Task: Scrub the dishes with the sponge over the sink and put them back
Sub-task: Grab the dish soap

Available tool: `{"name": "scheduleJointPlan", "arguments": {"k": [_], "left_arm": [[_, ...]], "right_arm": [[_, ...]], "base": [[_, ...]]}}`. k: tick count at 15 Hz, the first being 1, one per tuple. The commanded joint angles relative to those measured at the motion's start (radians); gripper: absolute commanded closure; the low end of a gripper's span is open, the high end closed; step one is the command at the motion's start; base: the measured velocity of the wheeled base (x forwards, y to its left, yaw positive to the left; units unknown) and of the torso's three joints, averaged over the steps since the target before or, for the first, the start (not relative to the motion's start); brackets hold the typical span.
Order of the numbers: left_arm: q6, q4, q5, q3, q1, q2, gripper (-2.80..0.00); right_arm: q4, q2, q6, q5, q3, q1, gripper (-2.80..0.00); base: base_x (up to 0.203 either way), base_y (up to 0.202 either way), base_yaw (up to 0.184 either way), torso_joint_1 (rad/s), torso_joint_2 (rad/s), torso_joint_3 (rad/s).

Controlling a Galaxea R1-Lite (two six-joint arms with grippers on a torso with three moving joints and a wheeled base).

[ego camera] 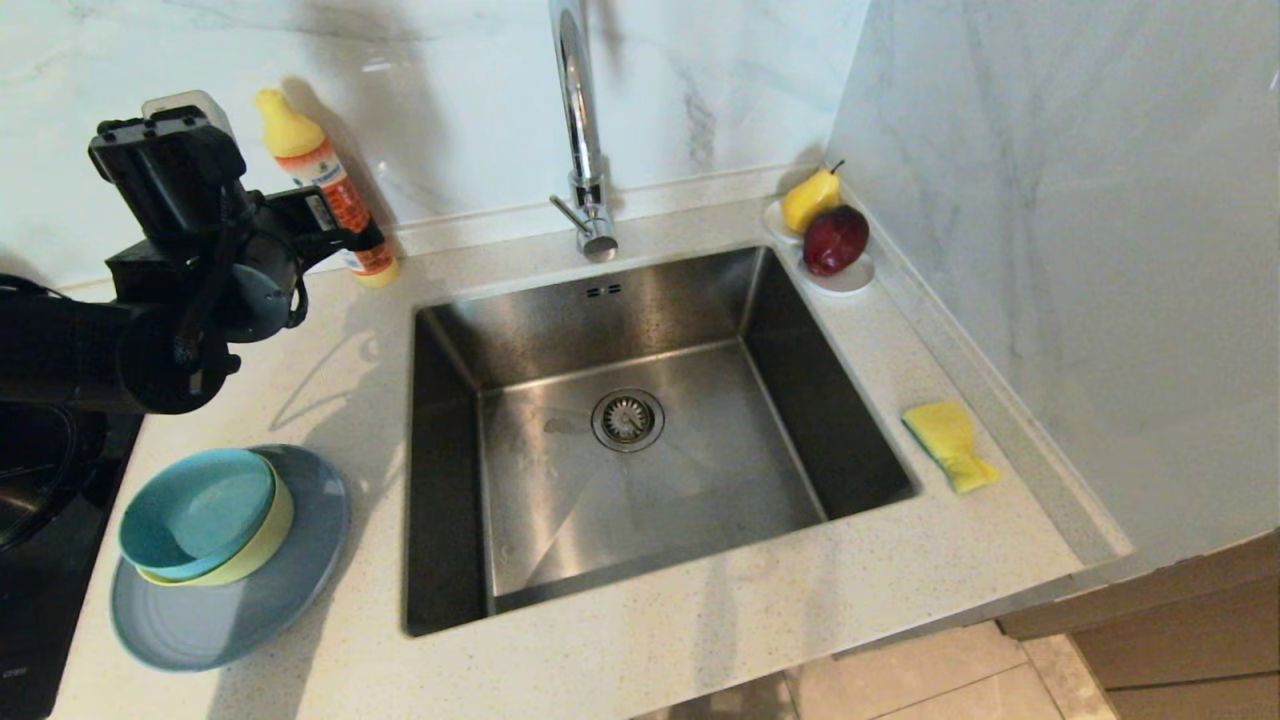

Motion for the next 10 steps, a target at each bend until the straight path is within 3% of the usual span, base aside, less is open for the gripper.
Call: {"name": "scheduleJointPlan", "arguments": {"k": [1,10], "left_arm": [[-0.002,-0.020,0.005,-0.020,0.013,0.043,-2.80],[-0.012,-0.085,0.015,-0.067,0.050,0.157,-2.80]], "right_arm": [[0.000,-0.001,0.000,0.000,0.000,0.001,0.00],[0.000,0.000,0.000,0.000,0.000,0.001,0.00]], "base": [[0.000,0.000,0.000,0.000,0.00,0.000],[0.000,0.000,0.000,0.000,0.00,0.000]]}}
